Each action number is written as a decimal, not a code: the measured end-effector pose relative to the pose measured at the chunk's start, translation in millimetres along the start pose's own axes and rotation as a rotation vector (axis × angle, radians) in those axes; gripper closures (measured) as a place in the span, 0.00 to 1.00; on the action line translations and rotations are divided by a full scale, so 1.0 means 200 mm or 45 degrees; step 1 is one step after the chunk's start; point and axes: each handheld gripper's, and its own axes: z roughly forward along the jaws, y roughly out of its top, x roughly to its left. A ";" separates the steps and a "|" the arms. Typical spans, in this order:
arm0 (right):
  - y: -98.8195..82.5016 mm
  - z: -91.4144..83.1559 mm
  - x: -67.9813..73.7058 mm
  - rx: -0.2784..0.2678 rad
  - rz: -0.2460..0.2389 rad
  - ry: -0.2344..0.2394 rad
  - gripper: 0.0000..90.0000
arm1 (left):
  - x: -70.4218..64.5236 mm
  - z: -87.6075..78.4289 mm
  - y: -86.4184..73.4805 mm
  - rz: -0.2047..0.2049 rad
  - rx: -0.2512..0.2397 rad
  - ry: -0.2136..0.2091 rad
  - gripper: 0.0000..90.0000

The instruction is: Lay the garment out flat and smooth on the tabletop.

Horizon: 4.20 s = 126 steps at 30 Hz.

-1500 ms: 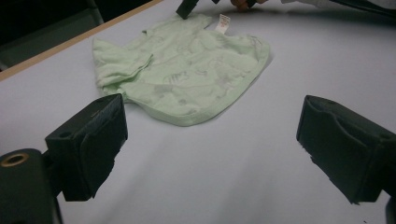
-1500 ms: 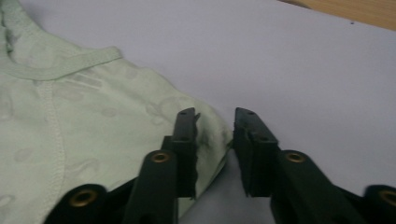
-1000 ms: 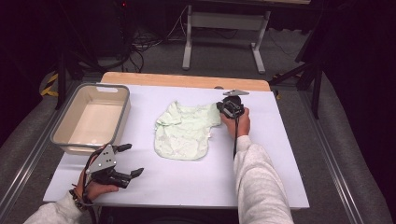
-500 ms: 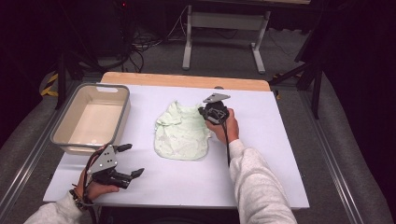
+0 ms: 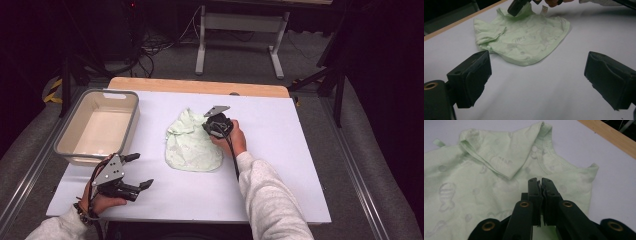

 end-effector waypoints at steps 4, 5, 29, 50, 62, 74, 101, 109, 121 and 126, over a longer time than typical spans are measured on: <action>-0.05 -0.01 0.03 0.007 0.019 0.057 0.92 | 0.00 0.00 0.00 0.001 0.008 0.003 0.09; -0.05 -0.03 0.03 0.001 0.025 0.079 0.90 | 0.00 0.00 0.00 0.001 0.006 0.005 0.09; -0.21 -0.30 -0.18 -0.127 0.167 -0.065 0.97 | 0.00 0.01 -0.01 -0.002 0.026 0.001 0.10; -0.27 -0.12 -0.12 -0.013 0.127 0.026 1.00 | -0.01 0.04 -0.01 0.008 0.047 -0.018 0.10; -0.26 -0.20 -0.10 -0.110 0.064 -0.035 0.99 | -0.01 0.04 -0.01 0.007 0.044 -0.013 0.11; -0.21 -0.36 -0.06 -0.325 0.029 -0.069 0.97 | -0.01 0.04 -0.01 0.025 0.046 -0.013 0.11; -0.20 -0.58 0.07 -0.495 -0.031 -0.084 0.66 | -0.02 0.03 0.00 0.042 0.044 -0.015 0.12; -0.22 -0.63 0.14 -0.518 -0.088 -0.074 0.47 | -0.02 0.03 0.00 0.044 0.043 -0.015 0.11; -0.27 -0.66 0.23 -0.497 -0.141 -0.126 0.25 | -0.02 0.03 0.00 0.038 0.047 -0.024 0.11; -0.30 -0.67 0.26 -0.489 -0.165 -0.123 0.22 | -0.02 0.03 0.00 0.037 0.046 -0.024 0.11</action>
